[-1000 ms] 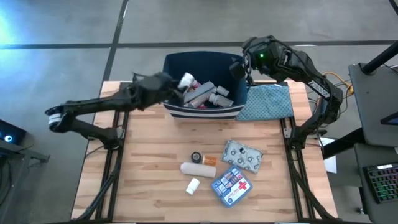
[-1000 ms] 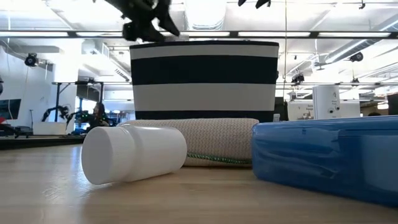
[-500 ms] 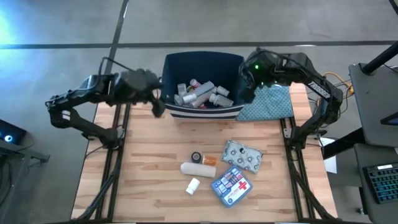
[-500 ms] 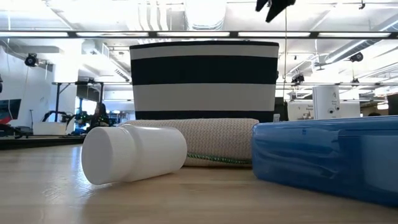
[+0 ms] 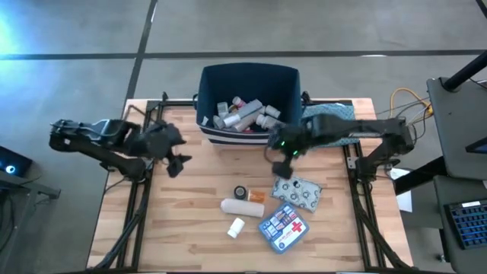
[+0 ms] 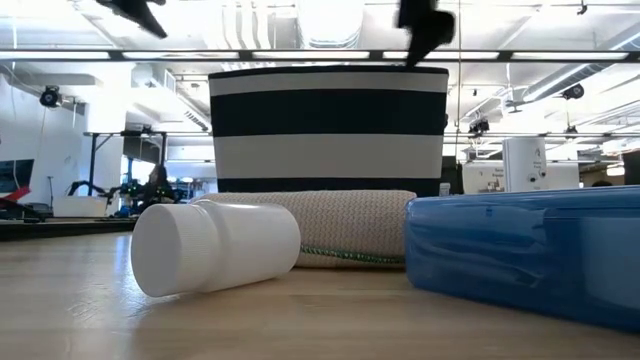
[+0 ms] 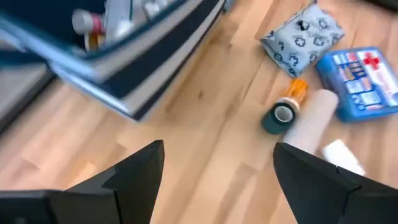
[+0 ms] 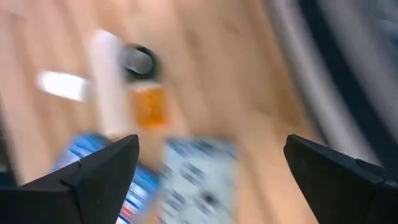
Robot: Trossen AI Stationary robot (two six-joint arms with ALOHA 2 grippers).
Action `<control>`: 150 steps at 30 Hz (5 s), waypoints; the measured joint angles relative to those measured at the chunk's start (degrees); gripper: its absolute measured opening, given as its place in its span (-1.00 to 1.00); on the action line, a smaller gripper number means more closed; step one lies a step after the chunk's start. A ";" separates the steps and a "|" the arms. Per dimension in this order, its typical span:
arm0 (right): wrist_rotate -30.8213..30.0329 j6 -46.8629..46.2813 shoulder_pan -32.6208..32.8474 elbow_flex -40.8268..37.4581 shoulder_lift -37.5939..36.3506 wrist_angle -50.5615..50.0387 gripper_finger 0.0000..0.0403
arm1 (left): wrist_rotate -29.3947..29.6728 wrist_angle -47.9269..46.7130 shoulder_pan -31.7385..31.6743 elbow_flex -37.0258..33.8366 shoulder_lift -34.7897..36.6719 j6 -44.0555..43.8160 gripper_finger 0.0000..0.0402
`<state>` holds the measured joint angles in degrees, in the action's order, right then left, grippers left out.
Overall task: Pick & place medical supplies in basket/bin
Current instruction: Put the green bandage into the blue bin
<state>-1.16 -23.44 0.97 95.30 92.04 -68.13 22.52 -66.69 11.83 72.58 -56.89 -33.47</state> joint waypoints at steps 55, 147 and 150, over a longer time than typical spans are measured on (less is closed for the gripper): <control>-4.82 -10.77 4.66 -3.64 29.36 26.98 0.35 | -0.06 3.85 6.54 -10.41 13.91 -8.66 0.37; -4.48 27.00 6.04 24.53 44.53 14.88 -0.21 | -4.71 1.32 6.54 -21.25 13.80 -15.13 0.37; -9.91 27.80 5.76 30.84 43.84 12.76 -0.25 | -4.73 1.32 6.54 -21.25 13.80 -15.13 0.37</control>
<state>-11.07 4.36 6.73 126.14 135.89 -55.37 17.78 -65.36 18.37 51.33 -43.09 -48.60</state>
